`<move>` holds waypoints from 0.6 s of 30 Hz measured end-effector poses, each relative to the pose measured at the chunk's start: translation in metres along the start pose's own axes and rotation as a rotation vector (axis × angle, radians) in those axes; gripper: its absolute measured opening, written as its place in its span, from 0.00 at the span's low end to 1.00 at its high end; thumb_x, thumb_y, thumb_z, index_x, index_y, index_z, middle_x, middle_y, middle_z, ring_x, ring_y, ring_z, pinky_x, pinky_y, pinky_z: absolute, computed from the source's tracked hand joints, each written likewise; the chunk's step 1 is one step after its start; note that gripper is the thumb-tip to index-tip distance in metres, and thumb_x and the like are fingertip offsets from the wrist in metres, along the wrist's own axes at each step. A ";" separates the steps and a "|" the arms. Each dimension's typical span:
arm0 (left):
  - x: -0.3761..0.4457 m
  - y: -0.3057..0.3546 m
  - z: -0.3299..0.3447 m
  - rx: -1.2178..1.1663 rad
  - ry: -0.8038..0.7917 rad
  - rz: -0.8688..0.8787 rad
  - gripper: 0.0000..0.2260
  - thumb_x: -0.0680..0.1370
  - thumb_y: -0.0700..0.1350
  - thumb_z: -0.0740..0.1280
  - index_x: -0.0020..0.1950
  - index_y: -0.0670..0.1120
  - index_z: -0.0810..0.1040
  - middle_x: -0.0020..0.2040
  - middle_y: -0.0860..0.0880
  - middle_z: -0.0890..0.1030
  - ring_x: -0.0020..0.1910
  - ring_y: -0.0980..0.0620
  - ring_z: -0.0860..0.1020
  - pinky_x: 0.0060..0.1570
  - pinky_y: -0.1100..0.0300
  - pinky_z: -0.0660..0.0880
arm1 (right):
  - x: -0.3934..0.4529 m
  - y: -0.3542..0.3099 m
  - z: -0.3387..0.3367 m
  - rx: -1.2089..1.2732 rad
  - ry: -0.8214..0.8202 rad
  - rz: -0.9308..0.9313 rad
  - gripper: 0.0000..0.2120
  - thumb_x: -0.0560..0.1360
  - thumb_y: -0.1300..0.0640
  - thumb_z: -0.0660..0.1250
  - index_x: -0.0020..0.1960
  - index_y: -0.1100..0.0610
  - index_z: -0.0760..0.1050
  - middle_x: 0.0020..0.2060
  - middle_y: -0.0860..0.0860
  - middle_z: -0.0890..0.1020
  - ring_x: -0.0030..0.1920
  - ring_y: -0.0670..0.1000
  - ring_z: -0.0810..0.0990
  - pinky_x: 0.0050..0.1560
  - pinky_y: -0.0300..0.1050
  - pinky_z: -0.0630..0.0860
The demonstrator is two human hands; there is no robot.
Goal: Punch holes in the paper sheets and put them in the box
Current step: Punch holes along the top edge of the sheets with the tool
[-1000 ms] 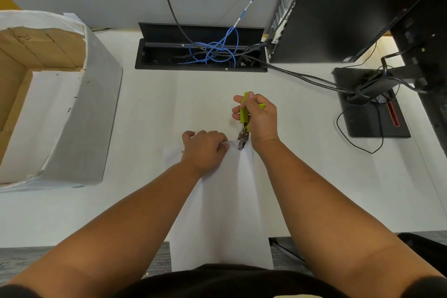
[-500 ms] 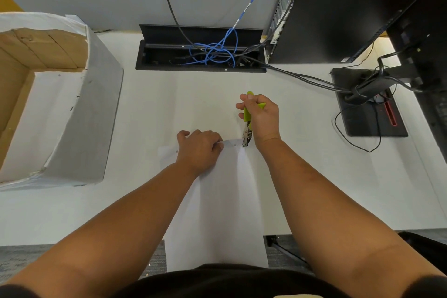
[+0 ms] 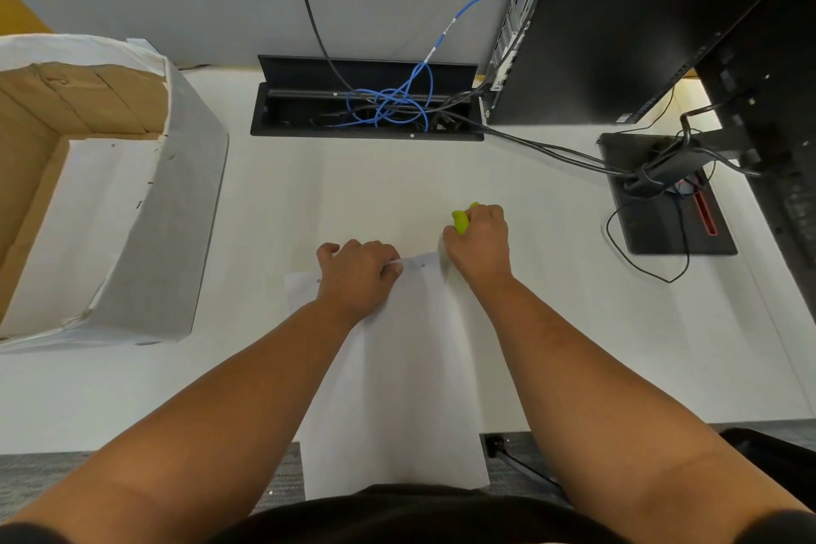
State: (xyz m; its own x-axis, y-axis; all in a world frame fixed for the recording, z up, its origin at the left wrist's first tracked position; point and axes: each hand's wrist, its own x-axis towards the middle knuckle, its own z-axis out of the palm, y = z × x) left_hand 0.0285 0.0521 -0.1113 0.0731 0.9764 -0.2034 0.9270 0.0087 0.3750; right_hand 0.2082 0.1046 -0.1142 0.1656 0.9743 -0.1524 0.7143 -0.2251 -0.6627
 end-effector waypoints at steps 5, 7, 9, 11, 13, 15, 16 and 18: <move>-0.001 -0.001 -0.003 0.005 0.005 0.001 0.11 0.81 0.52 0.57 0.49 0.57 0.78 0.45 0.56 0.80 0.50 0.51 0.74 0.62 0.46 0.57 | -0.006 0.010 0.002 -0.213 -0.007 0.000 0.12 0.74 0.59 0.65 0.56 0.63 0.75 0.60 0.59 0.72 0.57 0.62 0.71 0.53 0.50 0.70; -0.002 -0.001 -0.004 0.011 0.008 0.001 0.11 0.81 0.52 0.56 0.49 0.57 0.78 0.46 0.56 0.80 0.50 0.51 0.74 0.62 0.46 0.57 | -0.008 0.012 0.002 -0.288 -0.021 0.015 0.14 0.76 0.56 0.64 0.59 0.61 0.74 0.65 0.57 0.69 0.61 0.62 0.68 0.56 0.51 0.69; -0.001 -0.002 -0.005 0.015 0.010 0.001 0.11 0.81 0.52 0.56 0.50 0.56 0.79 0.46 0.56 0.80 0.51 0.51 0.74 0.61 0.47 0.56 | -0.008 0.013 0.003 -0.305 -0.029 0.013 0.17 0.76 0.54 0.64 0.63 0.60 0.73 0.71 0.55 0.66 0.66 0.61 0.65 0.59 0.52 0.68; -0.002 -0.002 -0.005 0.016 0.009 0.001 0.11 0.81 0.52 0.56 0.50 0.56 0.79 0.47 0.56 0.80 0.51 0.51 0.74 0.61 0.47 0.56 | -0.008 0.014 0.003 -0.320 -0.054 0.016 0.21 0.76 0.54 0.65 0.67 0.60 0.70 0.74 0.56 0.62 0.69 0.61 0.63 0.62 0.53 0.67; -0.002 -0.002 -0.005 0.009 0.012 -0.003 0.11 0.81 0.52 0.56 0.50 0.56 0.79 0.47 0.56 0.80 0.51 0.51 0.74 0.62 0.47 0.55 | -0.008 0.016 0.003 -0.346 -0.077 0.013 0.24 0.76 0.54 0.66 0.70 0.60 0.68 0.76 0.57 0.58 0.70 0.61 0.61 0.64 0.54 0.67; -0.001 -0.002 -0.006 0.003 0.012 -0.007 0.11 0.81 0.52 0.56 0.50 0.56 0.79 0.46 0.56 0.79 0.51 0.51 0.73 0.62 0.47 0.56 | -0.008 0.017 0.003 -0.344 -0.072 -0.010 0.24 0.75 0.55 0.66 0.70 0.60 0.68 0.77 0.58 0.57 0.71 0.62 0.61 0.64 0.54 0.66; -0.001 -0.002 -0.006 0.001 0.010 -0.009 0.11 0.81 0.52 0.56 0.50 0.56 0.79 0.46 0.56 0.79 0.51 0.51 0.73 0.62 0.47 0.56 | -0.009 0.016 0.003 -0.328 -0.048 -0.031 0.23 0.75 0.56 0.66 0.69 0.59 0.69 0.76 0.58 0.58 0.71 0.62 0.61 0.65 0.55 0.66; -0.001 -0.002 -0.008 -0.001 0.010 -0.009 0.11 0.81 0.52 0.56 0.50 0.56 0.78 0.46 0.56 0.79 0.51 0.51 0.73 0.62 0.47 0.56 | -0.012 0.012 0.001 -0.266 0.052 -0.095 0.20 0.75 0.59 0.66 0.66 0.57 0.74 0.73 0.58 0.64 0.69 0.62 0.63 0.64 0.54 0.66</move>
State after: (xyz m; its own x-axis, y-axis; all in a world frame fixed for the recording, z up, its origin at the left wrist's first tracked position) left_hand 0.0240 0.0530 -0.1047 0.0612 0.9784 -0.1977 0.9271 0.0176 0.3743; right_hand 0.2142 0.0903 -0.1215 0.1194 0.9912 -0.0566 0.8805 -0.1320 -0.4553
